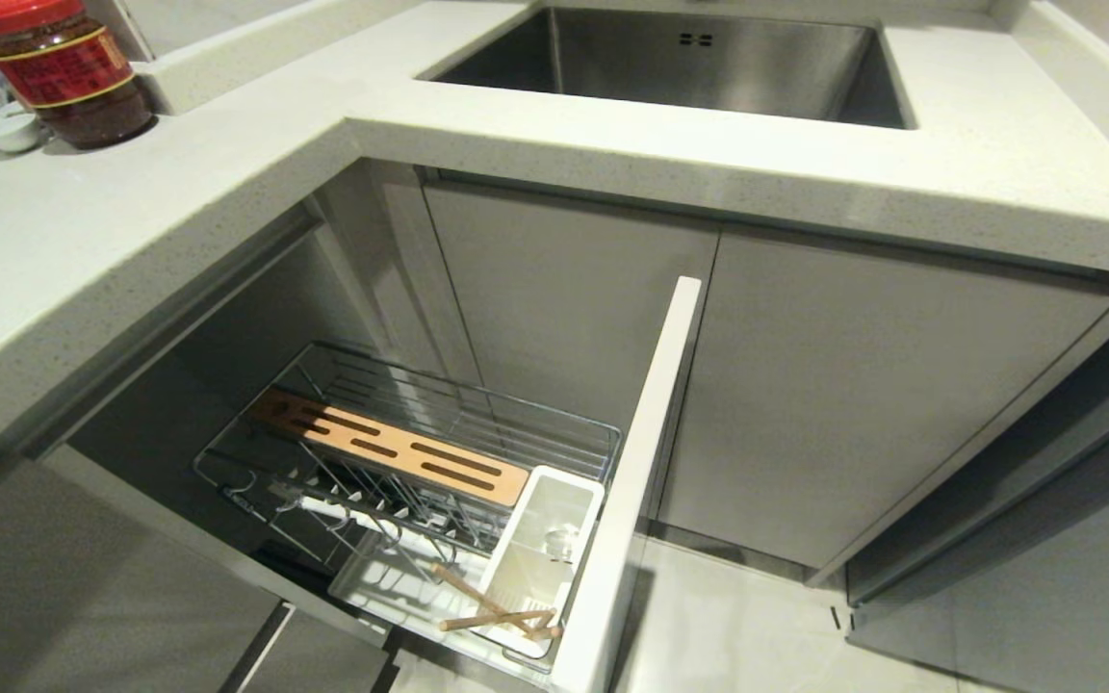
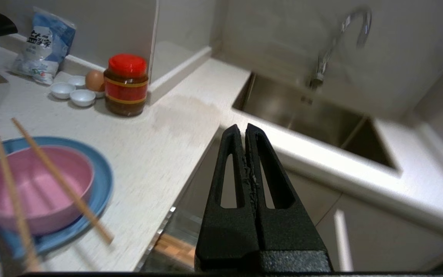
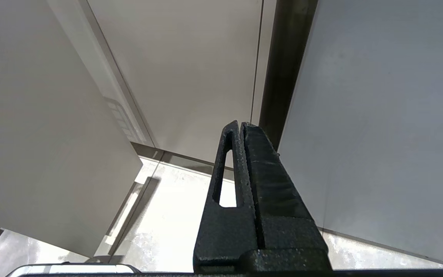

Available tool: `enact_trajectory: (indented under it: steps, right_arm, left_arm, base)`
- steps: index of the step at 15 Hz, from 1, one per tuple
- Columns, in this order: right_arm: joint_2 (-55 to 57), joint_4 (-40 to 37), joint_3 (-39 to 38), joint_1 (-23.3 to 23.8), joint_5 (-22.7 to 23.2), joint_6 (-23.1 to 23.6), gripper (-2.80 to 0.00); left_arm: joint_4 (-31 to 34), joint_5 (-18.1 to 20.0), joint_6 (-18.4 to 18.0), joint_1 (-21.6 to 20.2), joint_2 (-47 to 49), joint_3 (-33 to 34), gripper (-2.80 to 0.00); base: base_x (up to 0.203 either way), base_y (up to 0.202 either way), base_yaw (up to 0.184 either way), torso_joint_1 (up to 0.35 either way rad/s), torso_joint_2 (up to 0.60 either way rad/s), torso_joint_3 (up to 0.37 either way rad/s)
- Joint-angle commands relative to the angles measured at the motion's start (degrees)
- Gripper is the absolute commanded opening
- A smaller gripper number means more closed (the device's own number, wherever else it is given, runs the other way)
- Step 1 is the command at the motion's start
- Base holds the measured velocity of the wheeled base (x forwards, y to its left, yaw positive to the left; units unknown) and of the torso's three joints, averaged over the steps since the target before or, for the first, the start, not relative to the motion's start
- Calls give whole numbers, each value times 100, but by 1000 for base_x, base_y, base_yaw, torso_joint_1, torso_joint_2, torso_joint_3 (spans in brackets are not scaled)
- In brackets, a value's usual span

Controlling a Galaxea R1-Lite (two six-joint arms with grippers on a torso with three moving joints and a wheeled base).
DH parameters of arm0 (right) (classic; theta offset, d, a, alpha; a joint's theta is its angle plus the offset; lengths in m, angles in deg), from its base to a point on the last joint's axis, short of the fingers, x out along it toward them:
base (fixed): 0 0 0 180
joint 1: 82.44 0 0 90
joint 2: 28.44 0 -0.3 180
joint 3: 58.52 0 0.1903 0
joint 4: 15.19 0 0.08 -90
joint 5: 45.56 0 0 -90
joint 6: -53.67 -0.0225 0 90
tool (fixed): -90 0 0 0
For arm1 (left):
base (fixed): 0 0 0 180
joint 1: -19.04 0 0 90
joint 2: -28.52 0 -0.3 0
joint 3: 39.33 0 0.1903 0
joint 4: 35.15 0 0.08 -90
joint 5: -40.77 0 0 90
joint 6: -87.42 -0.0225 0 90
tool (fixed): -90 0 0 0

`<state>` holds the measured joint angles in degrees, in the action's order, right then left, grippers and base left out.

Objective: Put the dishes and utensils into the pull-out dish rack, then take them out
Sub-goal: Close the cupboard

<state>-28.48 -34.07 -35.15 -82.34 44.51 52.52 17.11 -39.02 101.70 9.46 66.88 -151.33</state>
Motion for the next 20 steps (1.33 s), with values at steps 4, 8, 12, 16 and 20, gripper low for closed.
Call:
enact_trajectory:
  steps: [4,8,12,16,20]
  right_arm:
    - [-4,6,-149,-1,1,0,-280]
    - [-4,0,-149,-1,1,0,-280]
    - [-4,1,-149,-1,1,0,-280]
    - [-4,8,-149,-1,1,0,-280]
    - [-4,3,-149,-1,1,0,-280]
  left_arm:
    - [-949,-261,-1765,505,-2232,2917,-280]
    - [-945,-1801,-3067,931,-3202,4335,-280]
    - [-867,-1855,-3019,948,-3790,5689,-280]
    - [-1240,-1318,-2353,949,-3826,6843,-280]
    - [-3058,-1001,-2381,949,-3828,8730,-280]
  base:
    - [0,0,0,0,0,0]
    - [0,0,0,0,0,0]
    - [0,0,0,0,0,0]
    - [0,0,0,0,0,0]
    - [0,0,0,0,0,0]
